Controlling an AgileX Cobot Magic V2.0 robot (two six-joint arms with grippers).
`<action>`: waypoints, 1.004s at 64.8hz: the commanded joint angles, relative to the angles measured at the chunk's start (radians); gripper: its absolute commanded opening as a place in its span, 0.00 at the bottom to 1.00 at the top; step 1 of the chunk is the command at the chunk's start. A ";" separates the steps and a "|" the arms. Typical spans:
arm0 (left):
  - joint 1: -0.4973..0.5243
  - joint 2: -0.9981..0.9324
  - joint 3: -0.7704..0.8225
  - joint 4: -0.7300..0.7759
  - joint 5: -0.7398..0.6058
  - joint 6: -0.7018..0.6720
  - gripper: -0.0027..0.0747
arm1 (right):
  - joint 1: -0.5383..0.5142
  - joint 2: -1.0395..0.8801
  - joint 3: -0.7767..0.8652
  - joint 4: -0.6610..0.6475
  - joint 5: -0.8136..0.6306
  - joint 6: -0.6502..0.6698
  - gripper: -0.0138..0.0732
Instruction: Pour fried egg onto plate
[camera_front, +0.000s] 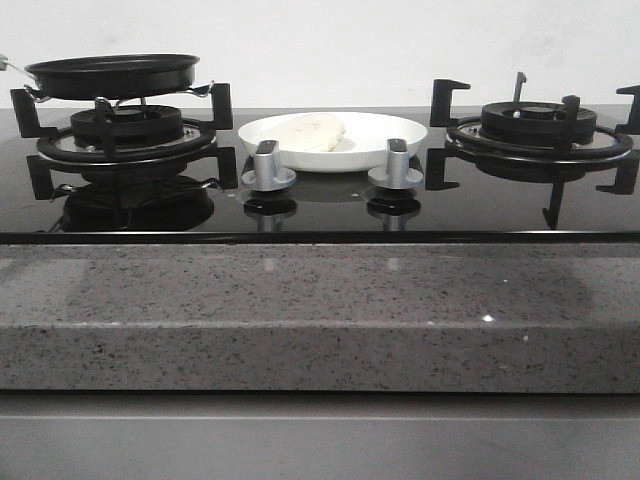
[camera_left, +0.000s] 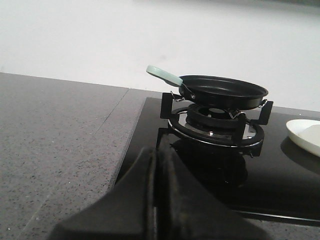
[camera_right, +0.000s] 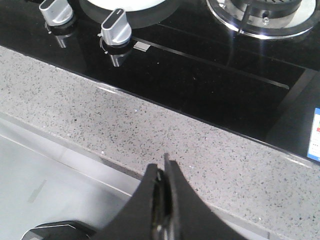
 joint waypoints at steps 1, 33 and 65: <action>-0.008 -0.020 0.005 -0.007 -0.083 0.004 0.01 | 0.000 0.001 -0.022 -0.008 -0.058 -0.010 0.08; -0.008 -0.020 0.005 -0.007 -0.081 0.004 0.01 | 0.000 0.001 -0.022 -0.008 -0.058 -0.010 0.08; -0.008 -0.020 0.005 -0.007 -0.081 0.004 0.01 | -0.015 -0.020 -0.012 -0.044 -0.082 -0.010 0.08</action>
